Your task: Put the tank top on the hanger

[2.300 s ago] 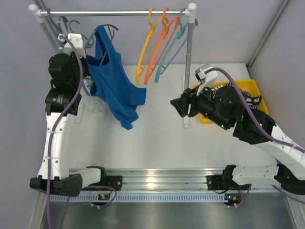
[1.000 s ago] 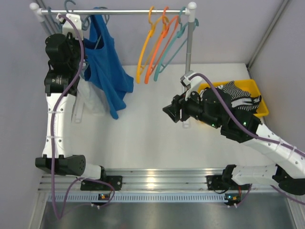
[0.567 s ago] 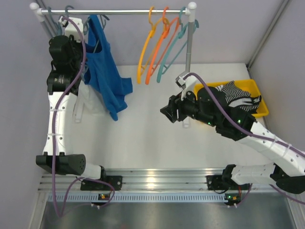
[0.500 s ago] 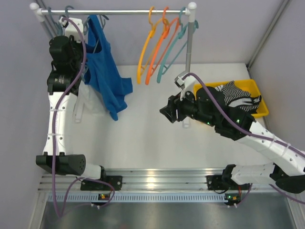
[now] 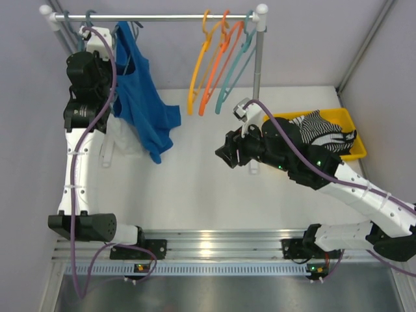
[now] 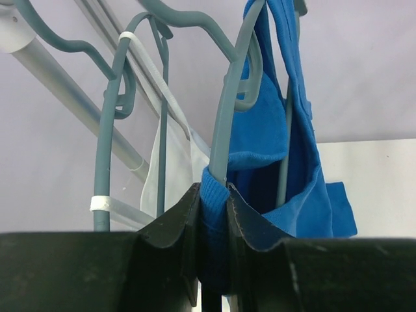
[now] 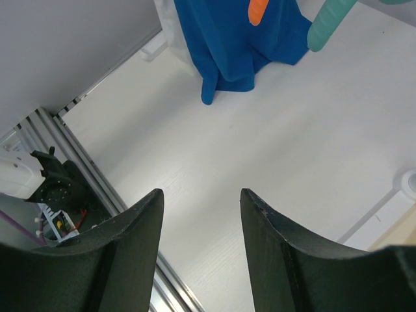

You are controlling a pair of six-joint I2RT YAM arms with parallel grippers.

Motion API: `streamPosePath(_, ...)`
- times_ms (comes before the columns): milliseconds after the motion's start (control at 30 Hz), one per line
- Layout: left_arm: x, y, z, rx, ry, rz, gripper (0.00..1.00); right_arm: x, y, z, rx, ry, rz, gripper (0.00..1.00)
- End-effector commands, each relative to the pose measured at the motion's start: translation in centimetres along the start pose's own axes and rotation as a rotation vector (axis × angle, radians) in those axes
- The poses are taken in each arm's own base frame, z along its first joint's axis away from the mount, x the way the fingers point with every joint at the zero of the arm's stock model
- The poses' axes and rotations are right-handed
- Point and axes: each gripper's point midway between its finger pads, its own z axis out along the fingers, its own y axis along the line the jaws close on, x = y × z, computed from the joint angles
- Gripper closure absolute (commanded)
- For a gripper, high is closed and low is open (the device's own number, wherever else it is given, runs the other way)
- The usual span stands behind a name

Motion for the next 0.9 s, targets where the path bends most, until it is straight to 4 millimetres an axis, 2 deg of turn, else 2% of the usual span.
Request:
streamPosePath(0, -2.2, 1.6, -1.9, -0.050, -0.069, -0.030, 0.76, -2.1, 0.1, -0.2, -0.010, -0.063, 0.022, 0.49)
streamPosePath(33, -2.4, 1.7, -2.1, -0.056, -0.074, -0.033, 0.74, -2.1, 0.2, -0.1, -0.011, -0.060, 0.022, 0.50)
streamPosePath(67, -2.6, 2.1, -2.3, -0.070, -0.080, -0.037, 0.66, -2.1, 0.3, -0.1, -0.016, -0.060, 0.027, 0.50)
streamPosePath(100, -2.7, 2.2, -2.4, -0.075, -0.083, -0.041, 0.66, -2.0, 0.3, -0.1, -0.015, -0.057, 0.026, 0.50)
streamPosePath(133, -2.8, 2.3, -2.5, -0.079, -0.087, -0.043, 0.60, -2.0, 0.3, 0.0, -0.015, -0.056, 0.027, 0.50)
streamPosePath(233, -3.4, 2.6, -3.0, -0.090, -0.106, -0.053, 0.52, -2.0, 0.2, 0.0, -0.012, -0.055, 0.032, 0.50)
streamPosePath(567, -5.0, 2.7, -4.8, -0.066, -0.157, -0.072, 0.44, -1.9, 0.1, -0.2, -0.003, -0.055, 0.053, 0.50)
streamPosePath(733, -6.8, 2.9, -6.5, -0.049, -0.212, -0.103, 0.40, -1.8, 0.0, -0.6, 0.001, -0.058, 0.060, 0.50)
streamPosePath(867, -8.0, 2.1, -7.7, 0.008, -0.246, -0.147, 0.39, -1.5, -0.3, -0.9, 0.014, -0.057, 0.068, 0.50)
